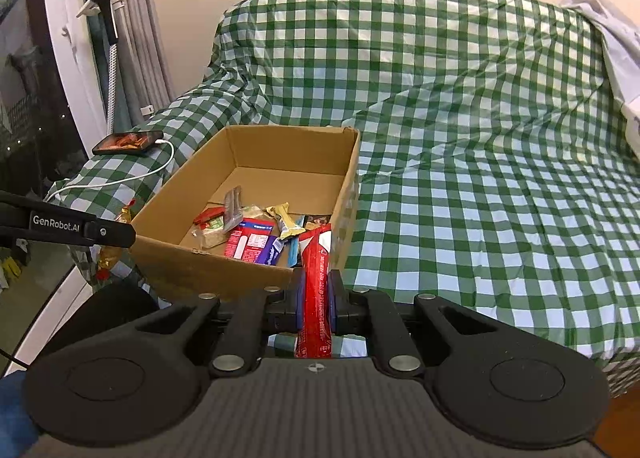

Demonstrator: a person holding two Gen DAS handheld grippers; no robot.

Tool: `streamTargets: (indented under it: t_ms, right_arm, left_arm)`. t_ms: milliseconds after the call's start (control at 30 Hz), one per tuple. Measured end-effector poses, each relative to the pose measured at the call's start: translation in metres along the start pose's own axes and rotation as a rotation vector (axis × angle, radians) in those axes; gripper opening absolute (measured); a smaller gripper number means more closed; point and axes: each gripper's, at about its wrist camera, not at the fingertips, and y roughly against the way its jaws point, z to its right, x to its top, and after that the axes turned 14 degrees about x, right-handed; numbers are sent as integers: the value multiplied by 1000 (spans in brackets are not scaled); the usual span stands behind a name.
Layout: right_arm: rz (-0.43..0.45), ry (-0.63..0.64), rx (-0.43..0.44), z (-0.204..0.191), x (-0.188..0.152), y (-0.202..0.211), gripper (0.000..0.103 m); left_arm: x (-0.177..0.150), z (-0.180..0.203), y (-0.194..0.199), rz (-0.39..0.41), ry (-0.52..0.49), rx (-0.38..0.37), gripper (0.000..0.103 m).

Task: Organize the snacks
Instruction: 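Carry the candy and red stick over the box with both tools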

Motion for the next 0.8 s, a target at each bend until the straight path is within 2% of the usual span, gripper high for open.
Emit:
streamTargets:
  t_ms: [267,800]
  right_arm:
    - [-4,37,-11,-13,0,1,12]
    - [-42,40,-13,-14,0,-12,12]
  left_arm:
    - [-4,-10,-1,-1,24,-3,19]
    - [-1,-11,-12,-20,27,5,19]
